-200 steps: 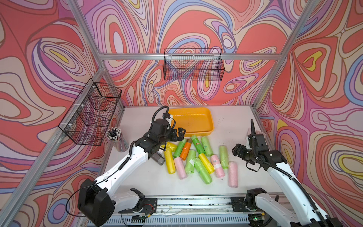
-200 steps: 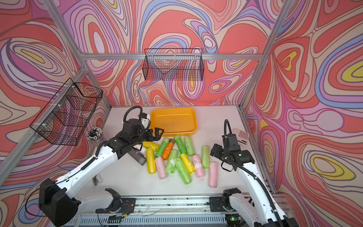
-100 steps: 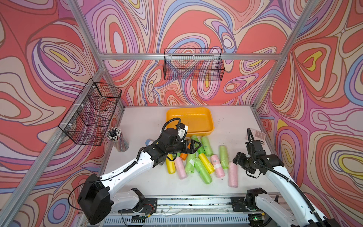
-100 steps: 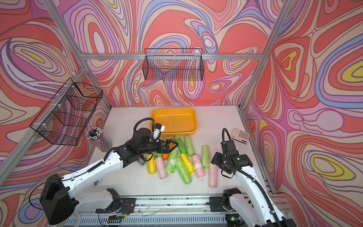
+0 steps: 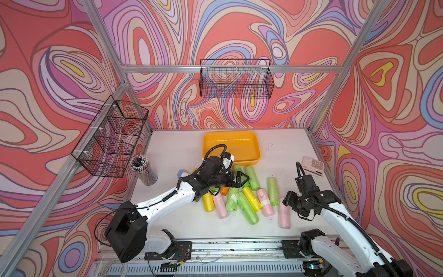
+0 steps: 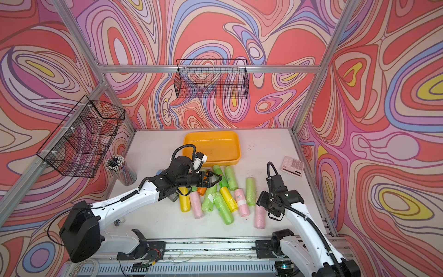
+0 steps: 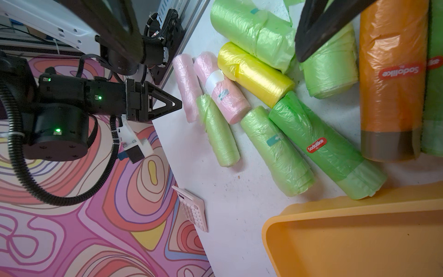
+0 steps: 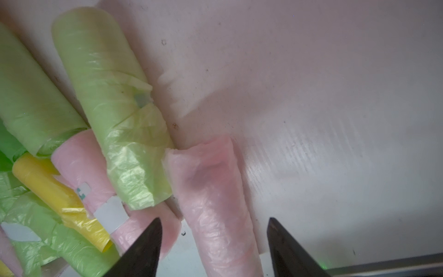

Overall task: Put the roll of trash bags into the storage box
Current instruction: Pick up the roll of trash bags from the center of the board.

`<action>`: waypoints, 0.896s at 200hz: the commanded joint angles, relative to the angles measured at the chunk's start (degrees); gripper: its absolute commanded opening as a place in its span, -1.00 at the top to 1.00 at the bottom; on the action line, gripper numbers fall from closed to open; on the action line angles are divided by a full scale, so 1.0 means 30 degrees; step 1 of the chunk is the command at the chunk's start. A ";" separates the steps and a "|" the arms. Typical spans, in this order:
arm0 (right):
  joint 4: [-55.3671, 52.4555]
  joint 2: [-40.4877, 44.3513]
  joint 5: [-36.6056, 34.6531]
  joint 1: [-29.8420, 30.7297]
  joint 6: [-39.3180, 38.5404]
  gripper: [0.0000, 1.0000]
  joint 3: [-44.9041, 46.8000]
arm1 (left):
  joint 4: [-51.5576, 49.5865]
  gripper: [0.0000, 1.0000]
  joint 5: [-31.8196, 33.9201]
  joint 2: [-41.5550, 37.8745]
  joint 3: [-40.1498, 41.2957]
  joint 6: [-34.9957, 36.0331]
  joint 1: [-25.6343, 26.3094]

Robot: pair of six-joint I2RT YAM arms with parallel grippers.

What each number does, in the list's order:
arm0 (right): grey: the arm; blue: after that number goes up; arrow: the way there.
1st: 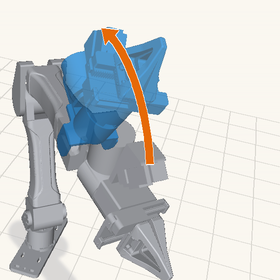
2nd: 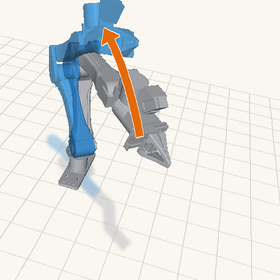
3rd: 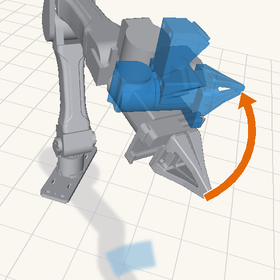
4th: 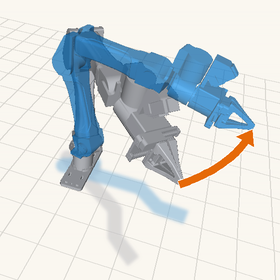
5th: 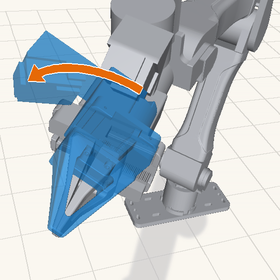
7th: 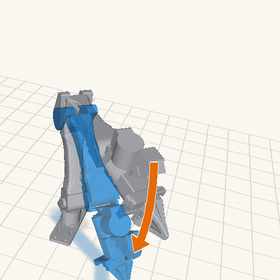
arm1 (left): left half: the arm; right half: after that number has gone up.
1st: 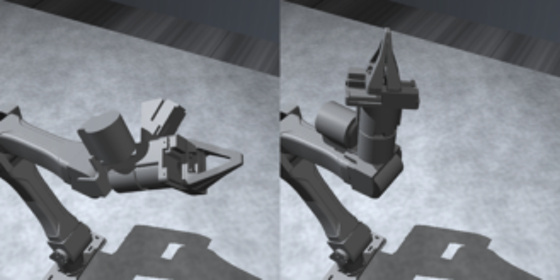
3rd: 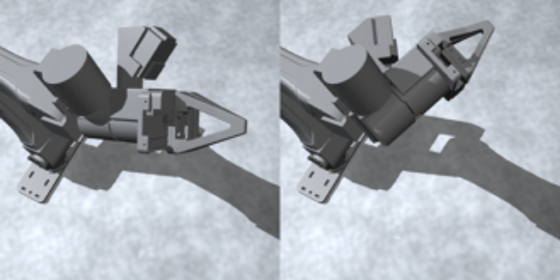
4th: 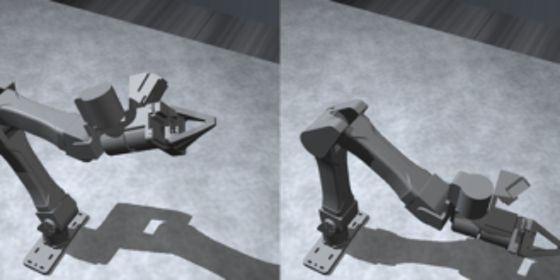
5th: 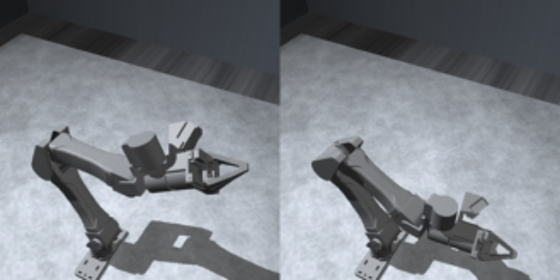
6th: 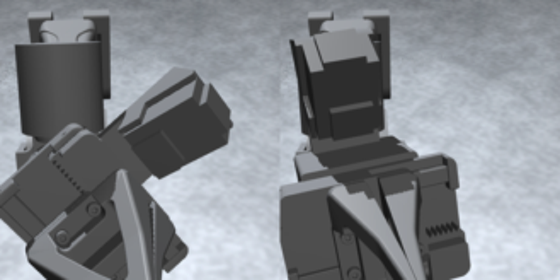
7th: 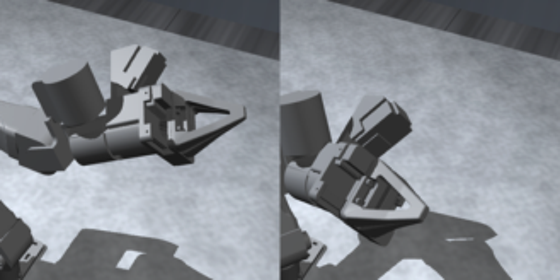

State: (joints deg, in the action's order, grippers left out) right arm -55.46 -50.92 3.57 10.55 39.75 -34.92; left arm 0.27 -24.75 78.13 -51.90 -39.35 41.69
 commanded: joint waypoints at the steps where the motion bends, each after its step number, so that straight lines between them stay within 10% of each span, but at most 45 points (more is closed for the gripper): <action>1: 0.0177 0.0033 -0.0047 0.0233 0.0608 -0.40 0.0270 | 0.0442 -1.00 -0.0362 0.0308 -0.0658 -0.0282 0.0135; 179: 0.2146 -0.2216 -0.1943 0.2541 0.2194 -0.28 0.1488 | 0.0644 -1.00 -0.1391 0.1146 -0.0868 -0.0392 0.0136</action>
State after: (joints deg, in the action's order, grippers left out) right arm -49.58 -56.36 2.31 16.38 44.25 -29.36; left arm 1.17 -28.23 81.65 -53.91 -40.56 41.69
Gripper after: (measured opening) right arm 0.657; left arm 0.999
